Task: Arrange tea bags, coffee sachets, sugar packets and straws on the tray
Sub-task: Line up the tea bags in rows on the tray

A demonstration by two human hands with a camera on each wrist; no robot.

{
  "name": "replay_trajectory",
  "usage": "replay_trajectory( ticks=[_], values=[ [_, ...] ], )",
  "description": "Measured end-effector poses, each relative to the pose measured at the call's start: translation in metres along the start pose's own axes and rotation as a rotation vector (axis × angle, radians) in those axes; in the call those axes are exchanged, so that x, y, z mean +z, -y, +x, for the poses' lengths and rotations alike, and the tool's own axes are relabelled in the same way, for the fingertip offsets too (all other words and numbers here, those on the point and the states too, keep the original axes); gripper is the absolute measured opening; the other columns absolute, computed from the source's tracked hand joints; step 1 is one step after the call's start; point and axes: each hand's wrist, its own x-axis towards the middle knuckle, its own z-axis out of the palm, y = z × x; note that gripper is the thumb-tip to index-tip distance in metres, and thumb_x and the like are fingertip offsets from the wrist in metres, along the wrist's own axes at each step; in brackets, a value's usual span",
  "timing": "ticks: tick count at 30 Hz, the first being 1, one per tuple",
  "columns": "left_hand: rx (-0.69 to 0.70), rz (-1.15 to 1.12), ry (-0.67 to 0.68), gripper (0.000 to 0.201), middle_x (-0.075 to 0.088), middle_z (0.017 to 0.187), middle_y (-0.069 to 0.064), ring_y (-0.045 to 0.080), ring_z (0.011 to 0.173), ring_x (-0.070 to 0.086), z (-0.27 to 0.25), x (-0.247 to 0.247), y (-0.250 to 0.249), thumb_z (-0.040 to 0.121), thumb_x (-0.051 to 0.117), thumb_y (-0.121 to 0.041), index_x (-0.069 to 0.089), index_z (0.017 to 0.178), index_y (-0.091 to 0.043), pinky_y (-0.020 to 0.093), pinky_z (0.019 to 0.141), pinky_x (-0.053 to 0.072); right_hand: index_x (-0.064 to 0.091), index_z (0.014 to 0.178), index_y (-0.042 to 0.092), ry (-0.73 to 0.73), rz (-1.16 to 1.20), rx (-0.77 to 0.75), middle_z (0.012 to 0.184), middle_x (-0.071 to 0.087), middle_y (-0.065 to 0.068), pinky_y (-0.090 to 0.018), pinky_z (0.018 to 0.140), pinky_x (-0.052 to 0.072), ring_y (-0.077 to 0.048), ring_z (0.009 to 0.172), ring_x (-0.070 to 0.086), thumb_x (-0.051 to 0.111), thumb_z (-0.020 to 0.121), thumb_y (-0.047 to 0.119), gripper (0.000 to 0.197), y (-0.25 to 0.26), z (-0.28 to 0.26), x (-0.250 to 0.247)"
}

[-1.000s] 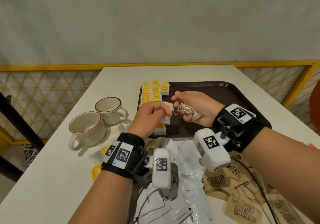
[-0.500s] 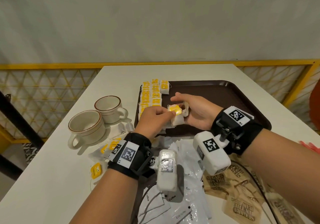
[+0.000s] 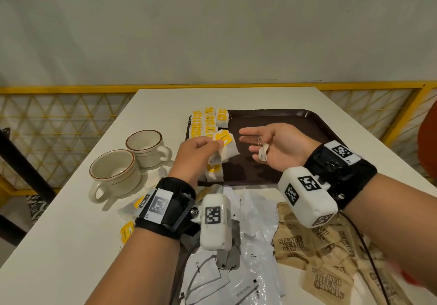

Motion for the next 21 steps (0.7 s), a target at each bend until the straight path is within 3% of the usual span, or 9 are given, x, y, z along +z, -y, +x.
replay_trajectory(
  ticks=[4, 9, 13, 17, 21],
  values=[
    [0.002, 0.008, -0.013, 0.018, 0.065, 0.098, 0.018, 0.018, 0.088, 0.056, 0.001, -0.001, 0.001, 0.088, 0.062, -0.022, 0.069, 0.079, -0.008, 0.033, 0.081, 0.044, 0.062, 0.106, 0.009, -0.046, -0.031, -0.05, 0.122, 0.055, -0.013, -0.028, 0.086, 0.049, -0.022, 0.111, 0.051, 0.035, 0.088, -0.017, 0.043, 0.0, 0.002, 0.005],
    [-0.006, 0.008, -0.01, 0.017, 0.065, 0.095, 0.014, 0.018, 0.089, 0.055, 0.001, 0.0, 0.002, 0.088, 0.062, -0.021, 0.068, 0.079, -0.008, 0.033, 0.082, 0.043, 0.061, 0.107, 0.003, 0.026, -0.005, -0.124, 0.104, 0.066, -0.017, -0.027, 0.076, 0.059, -0.024, 0.093, 0.067, 0.055, 0.087, -0.012, 0.026, -0.004, 0.001, 0.0],
    [-0.018, 0.004, -0.015, 0.016, 0.066, 0.098, 0.014, 0.018, 0.09, 0.056, 0.001, 0.0, 0.003, 0.088, 0.062, -0.021, 0.069, 0.08, -0.009, 0.032, 0.082, 0.043, 0.066, 0.1, 0.008, 0.008, -0.256, -0.203, 0.092, 0.069, -0.01, -0.028, 0.072, 0.06, -0.019, 0.085, 0.069, 0.063, 0.084, -0.006, 0.022, -0.003, -0.003, -0.003],
    [-0.012, 0.007, -0.012, 0.017, 0.066, 0.098, 0.015, 0.018, 0.09, 0.057, 0.002, -0.002, 0.004, 0.088, 0.063, -0.02, 0.069, 0.08, -0.008, 0.033, 0.083, 0.044, 0.072, 0.095, 0.014, -0.215, -0.779, -0.478, 0.09, 0.069, -0.005, -0.025, 0.082, 0.054, -0.014, 0.087, 0.064, 0.07, 0.082, 0.005, 0.016, 0.001, -0.003, -0.01],
    [0.022, 0.04, -0.013, 0.02, 0.061, 0.081, 0.008, 0.017, 0.081, 0.055, 0.001, -0.001, 0.004, 0.089, 0.063, -0.021, 0.066, 0.072, -0.011, 0.031, 0.077, 0.044, 0.071, 0.094, 0.015, -0.149, -0.671, -0.478, 0.089, 0.072, -0.006, -0.024, 0.085, 0.055, -0.012, 0.085, 0.068, 0.073, 0.08, 0.005, 0.018, 0.009, -0.008, -0.015]
  ],
)
